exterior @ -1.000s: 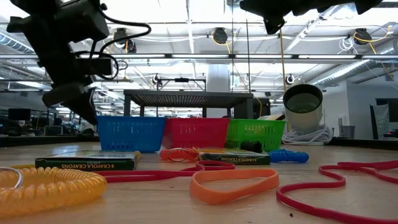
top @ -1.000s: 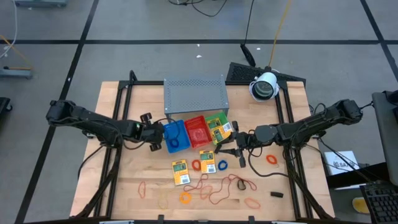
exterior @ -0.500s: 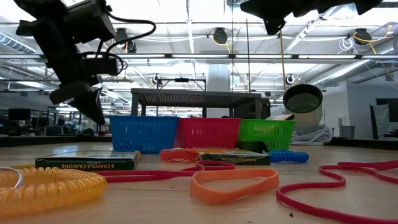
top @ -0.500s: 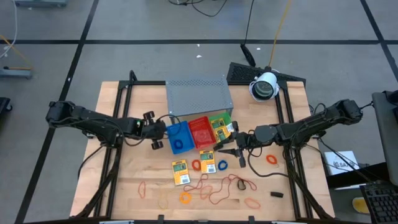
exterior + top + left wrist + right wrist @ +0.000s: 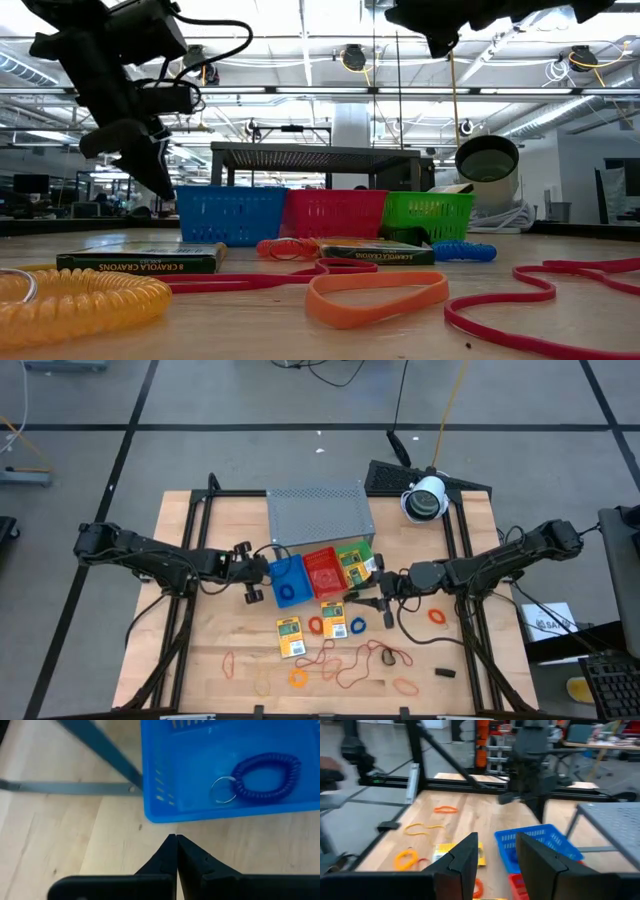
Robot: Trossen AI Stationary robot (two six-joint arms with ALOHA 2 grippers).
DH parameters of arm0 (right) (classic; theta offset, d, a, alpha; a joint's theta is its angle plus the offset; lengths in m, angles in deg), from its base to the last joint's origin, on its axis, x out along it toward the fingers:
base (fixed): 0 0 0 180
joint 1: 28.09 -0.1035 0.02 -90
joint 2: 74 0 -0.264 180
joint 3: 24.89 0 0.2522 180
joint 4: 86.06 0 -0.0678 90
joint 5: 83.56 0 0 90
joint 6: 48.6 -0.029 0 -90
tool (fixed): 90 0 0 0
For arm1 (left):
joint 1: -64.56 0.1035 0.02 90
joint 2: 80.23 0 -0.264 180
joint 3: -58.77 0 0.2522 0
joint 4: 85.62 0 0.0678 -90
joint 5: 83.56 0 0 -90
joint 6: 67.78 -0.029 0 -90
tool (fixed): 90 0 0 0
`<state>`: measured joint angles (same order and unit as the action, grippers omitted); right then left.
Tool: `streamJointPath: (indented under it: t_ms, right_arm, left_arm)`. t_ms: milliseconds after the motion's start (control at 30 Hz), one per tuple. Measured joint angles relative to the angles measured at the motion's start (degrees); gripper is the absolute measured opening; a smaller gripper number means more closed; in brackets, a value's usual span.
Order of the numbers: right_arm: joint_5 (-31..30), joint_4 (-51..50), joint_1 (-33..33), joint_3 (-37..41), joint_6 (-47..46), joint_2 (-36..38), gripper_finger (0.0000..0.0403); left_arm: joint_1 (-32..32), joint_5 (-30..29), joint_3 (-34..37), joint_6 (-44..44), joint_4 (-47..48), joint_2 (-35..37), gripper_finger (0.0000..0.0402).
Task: Pick & Place Office Desk Supplies
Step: Adjust the blue bin, then adjust the shelf
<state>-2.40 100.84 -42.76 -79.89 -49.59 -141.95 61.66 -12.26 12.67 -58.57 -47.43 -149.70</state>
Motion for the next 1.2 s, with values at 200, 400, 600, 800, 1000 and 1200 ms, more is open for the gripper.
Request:
streamJointPath:
  t_ms: [200,400,600,800,1000,1200]
  right_arm:
    - [-0.14,0.01,0.01,0.0,-0.02,-0.01,0.0125]
    - [-0.15,0.01,0.01,0.0,-0.02,-0.01,0.0125]
    - [-0.15,0.01,0.01,0.0,-0.01,-0.01,0.0125]
    - [-0.15,0.01,0.01,0.0,0.11,-0.01,0.0125]
    - [-0.13,0.02,0.01,0.0,0.15,-0.01,0.0125]
    - [-0.15,0.06,0.01,0.0,0.15,-0.01,0.0125]
  left_arm:
    - [-0.05,5.64,0.0,-3.66,-5.97,0.21,0.0004]
    - [0.0,3.96,0.0,-5.05,-10.25,2.18,0.0005]
    - [0.0,2.56,0.0,-4.61,-11.26,5.2,0.0005]
    - [-0.01,2.57,0.0,-5.56,-16.61,6.21,0.0004]
    - [0.0,2.57,0.0,-8.1,-22.0,5.07,0.0002]
    - [1.11,2.24,0.0,-9.34,-23.34,4.96,0.0002]
